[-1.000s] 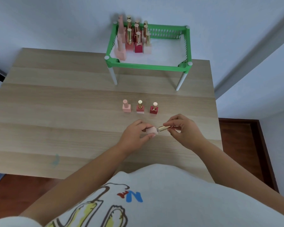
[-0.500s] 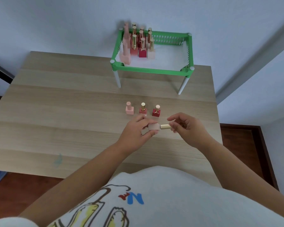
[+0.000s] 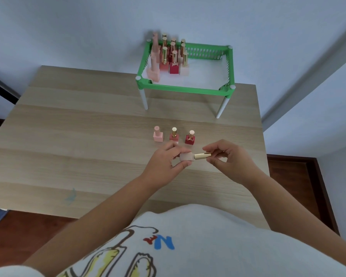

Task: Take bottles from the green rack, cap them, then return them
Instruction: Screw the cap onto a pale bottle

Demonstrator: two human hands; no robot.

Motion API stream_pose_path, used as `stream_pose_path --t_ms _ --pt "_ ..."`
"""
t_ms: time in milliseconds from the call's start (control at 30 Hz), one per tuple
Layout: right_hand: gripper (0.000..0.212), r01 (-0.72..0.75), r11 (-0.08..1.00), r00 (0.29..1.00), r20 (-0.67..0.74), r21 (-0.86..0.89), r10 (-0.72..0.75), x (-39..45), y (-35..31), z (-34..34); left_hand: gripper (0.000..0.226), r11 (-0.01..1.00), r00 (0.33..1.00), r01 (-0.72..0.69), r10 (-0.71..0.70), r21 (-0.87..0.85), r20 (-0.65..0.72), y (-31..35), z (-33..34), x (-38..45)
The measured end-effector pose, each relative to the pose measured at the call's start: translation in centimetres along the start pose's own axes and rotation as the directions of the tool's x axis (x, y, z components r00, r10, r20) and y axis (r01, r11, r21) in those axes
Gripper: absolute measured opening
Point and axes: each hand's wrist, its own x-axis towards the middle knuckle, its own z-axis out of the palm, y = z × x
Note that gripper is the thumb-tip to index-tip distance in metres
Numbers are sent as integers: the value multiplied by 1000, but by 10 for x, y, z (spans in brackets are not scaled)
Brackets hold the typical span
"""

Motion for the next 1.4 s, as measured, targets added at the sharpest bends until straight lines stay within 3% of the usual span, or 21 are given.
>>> stream_pose_path --t_ms 267,500,867,1000,1067,1400 --pt "16 -50 997 998 -26 65 51 2 0 1 31 1000 1000 1 -1 14 15 3 -4 1" --pt "38 -1 1000 1000 16 -5 1 -2 1 -1 30 1000 1000 0 0 11 5 5 -5 1" --pt "13 -57 997 998 -27 -52 55 -3 0 4 29 999 1000 -24 24 40 1 9 -6 2" --pt "37 -48 998 999 -17 -48 47 -6 -1 2 30 998 1000 -29 29 50 3 9 -7 1" --pt "40 -7 998 1000 -3 -61 7 -8 -1 2 30 999 1000 -24 24 43 3 8 -7 0" --pt "16 -45 997 999 -3 -58 45 -8 -3 7 30 998 999 -35 33 53 24 9 -5 0"
